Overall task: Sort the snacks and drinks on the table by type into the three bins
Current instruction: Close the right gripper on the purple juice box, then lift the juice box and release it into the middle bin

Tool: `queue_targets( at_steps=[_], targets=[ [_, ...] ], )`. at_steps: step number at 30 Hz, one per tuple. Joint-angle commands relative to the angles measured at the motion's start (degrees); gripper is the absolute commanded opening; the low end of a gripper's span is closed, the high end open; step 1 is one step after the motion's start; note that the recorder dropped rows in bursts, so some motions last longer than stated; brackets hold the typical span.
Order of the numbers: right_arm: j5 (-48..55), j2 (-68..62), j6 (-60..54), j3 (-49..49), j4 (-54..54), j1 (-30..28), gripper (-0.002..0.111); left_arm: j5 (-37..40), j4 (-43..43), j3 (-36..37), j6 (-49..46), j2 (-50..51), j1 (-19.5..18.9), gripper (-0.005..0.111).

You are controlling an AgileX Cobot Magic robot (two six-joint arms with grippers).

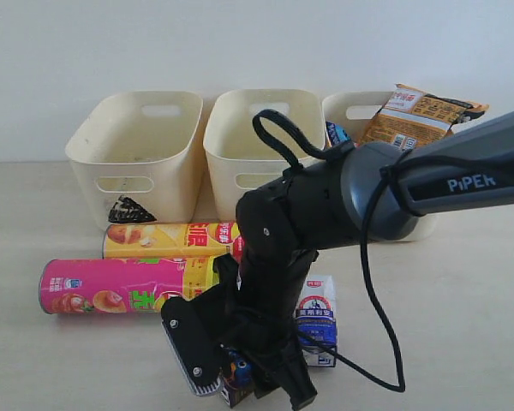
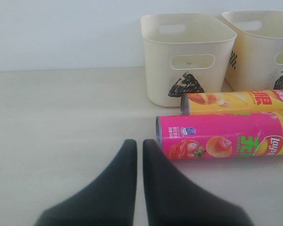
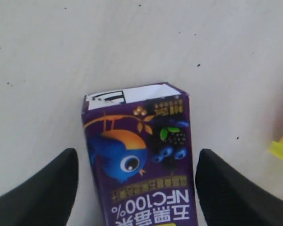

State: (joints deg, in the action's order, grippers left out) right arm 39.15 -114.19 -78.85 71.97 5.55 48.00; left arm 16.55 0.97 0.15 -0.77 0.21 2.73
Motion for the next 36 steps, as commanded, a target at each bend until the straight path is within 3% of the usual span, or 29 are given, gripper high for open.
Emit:
queue_targets(
  at_steps=[1, 4, 12, 16, 24, 29, 36],
  targets=[
    [0.0, 0.1, 0.3, 0.0, -0.1, 0.0, 0.035, -0.2, -0.1, -0.2, -0.1, -0.2, -0.2, 0.004],
    [-0.2, 0.4, 0.3, 0.0, -0.1, 0.0, 0.0, -0.2, -0.1, -0.2, -0.1, -0.2, -0.2, 0.004],
    [-0.4, 3.8, 1.6, 0.0, 1.7, 0.0, 0.0, -0.2, -0.1, -0.2, -0.1, -0.2, -0.2, 0.004],
    [-3.1, 9.8, 12.4, 0.0, 5.4, 0.0, 0.0, -0.2, -0.1, -0.2, -0.1, -0.2, -0.2, 0.004],
    [-27.6, 16.9, 50.3, 0.1, 5.7, -6.4, 0.0, -0.2, -0.1, -0.2, -0.1, -0.2, -0.2, 0.004],
    [-42.5, 16.3, 57.1, 0.1, 5.8, -9.2, 0.0, -0.4, -0.1, -0.2, -0.1, -0.2, -0.2, 0.004],
    [-54.3, 13.9, 63.3, 0.1, 5.8, -13.2, 0.0, -0.4, -0.1, -0.2, -0.1, -0.2, -0.2, 0.004]
  ],
)
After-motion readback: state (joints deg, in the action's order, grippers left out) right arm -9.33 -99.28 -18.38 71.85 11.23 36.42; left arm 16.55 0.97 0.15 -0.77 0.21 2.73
